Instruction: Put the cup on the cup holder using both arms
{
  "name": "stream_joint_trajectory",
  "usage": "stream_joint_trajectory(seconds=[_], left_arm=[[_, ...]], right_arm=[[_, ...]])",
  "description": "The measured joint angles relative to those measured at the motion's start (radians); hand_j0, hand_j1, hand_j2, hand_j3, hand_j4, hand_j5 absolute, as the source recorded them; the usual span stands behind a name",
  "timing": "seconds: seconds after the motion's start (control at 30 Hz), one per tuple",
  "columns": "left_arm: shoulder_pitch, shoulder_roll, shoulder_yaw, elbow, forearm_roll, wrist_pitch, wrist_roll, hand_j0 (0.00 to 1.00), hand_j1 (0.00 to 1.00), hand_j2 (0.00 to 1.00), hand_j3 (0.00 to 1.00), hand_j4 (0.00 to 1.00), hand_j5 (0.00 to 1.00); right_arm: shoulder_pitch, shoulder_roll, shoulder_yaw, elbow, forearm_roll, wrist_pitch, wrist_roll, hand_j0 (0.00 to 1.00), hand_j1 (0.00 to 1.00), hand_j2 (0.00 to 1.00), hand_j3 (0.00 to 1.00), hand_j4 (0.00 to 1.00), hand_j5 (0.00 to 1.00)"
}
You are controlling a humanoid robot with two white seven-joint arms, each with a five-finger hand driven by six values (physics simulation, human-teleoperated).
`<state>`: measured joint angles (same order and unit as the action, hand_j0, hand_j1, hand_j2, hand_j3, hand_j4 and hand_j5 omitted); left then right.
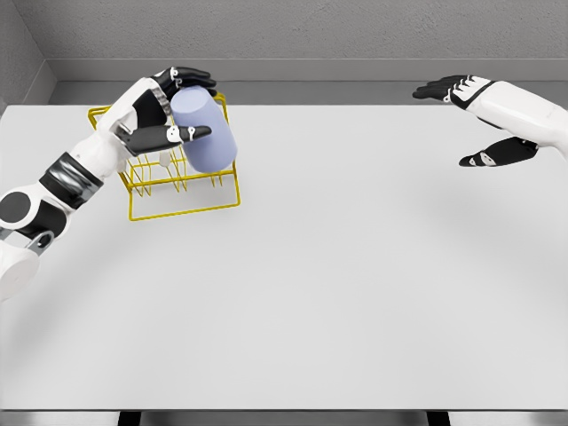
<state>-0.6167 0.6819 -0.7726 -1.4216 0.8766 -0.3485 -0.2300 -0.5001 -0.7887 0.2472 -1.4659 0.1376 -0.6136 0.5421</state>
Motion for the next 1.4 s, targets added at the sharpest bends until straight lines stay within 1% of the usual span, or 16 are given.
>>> stream_joint_trajectory(seconds=[0.07,0.2,0.3,0.63,0.87,1.0,1.2,1.3,1.37,1.4], left_arm=[[0.0,0.0,0.0,0.0,0.0,0.0,0.0,0.72,0.72,0.72,0.72,0.72,0.72],[0.0,0.0,0.0,0.0,-0.001,0.0,0.0,0.76,0.76,0.76,0.76,0.76,0.76],[0.002,0.0,0.0,0.0,-0.003,0.0,0.0,0.81,0.81,0.81,0.81,0.81,0.81],[0.003,0.003,0.001,-0.009,-0.012,-0.004,0.0,0.81,0.81,0.81,0.81,0.81,0.81],[0.002,0.017,0.002,-0.058,-0.012,-0.01,0.0,0.81,0.81,0.81,0.81,0.81,0.81],[0.002,0.048,0.002,-0.096,-0.012,-0.038,0.0,0.81,0.81,0.81,0.81,0.81,0.81],[0.014,0.112,0.01,-0.13,-0.011,-0.103,0.0,0.81,0.81,0.81,0.81,0.81,0.81],[0.044,0.154,0.013,-0.138,-0.012,-0.15,0.0,0.83,0.83,0.83,0.83,0.83,0.83],[0.072,0.188,0.024,-0.14,-0.012,-0.175,-0.001,0.87,0.87,0.87,0.87,0.87,0.87],[0.077,0.206,0.03,-0.141,-0.012,-0.183,-0.001,0.89,0.89,0.89,0.89,0.89,0.89]], right_arm=[[0.0,0.0,0.0,0.0,0.0,0.0,0.0,1.0,1.0,1.0,1.0,1.0,1.0],[0.0,0.0,-0.001,0.0,0.0,0.0,0.0,1.0,1.0,1.0,1.0,1.0,1.0],[0.0,0.0,-0.001,0.001,0.0,0.0,0.0,1.0,1.0,1.0,1.0,1.0,1.0],[0.0,0.0,-0.001,0.001,0.0,0.0,0.0,1.0,1.0,1.0,1.0,1.0,1.0],[0.0,-0.002,-0.001,0.001,0.0,0.0,0.0,1.0,1.0,1.0,1.0,1.0,1.0],[0.0,-0.002,-0.001,0.001,0.0,0.0,0.0,1.0,1.0,1.0,1.0,1.0,1.0],[0.0,-0.002,-0.001,0.001,0.0,0.0,0.0,1.0,1.0,1.0,1.0,1.0,1.0],[0.0,-0.001,-0.001,0.0,0.0,0.0,0.0,1.0,1.0,1.0,1.0,1.0,1.0],[0.0,-0.001,-0.001,0.001,0.0,0.0,0.0,1.0,1.0,1.0,1.0,1.0,1.0],[0.0,-0.001,-0.001,0.001,0.0,0.0,0.0,1.0,1.0,1.0,1.0,1.0,1.0]])
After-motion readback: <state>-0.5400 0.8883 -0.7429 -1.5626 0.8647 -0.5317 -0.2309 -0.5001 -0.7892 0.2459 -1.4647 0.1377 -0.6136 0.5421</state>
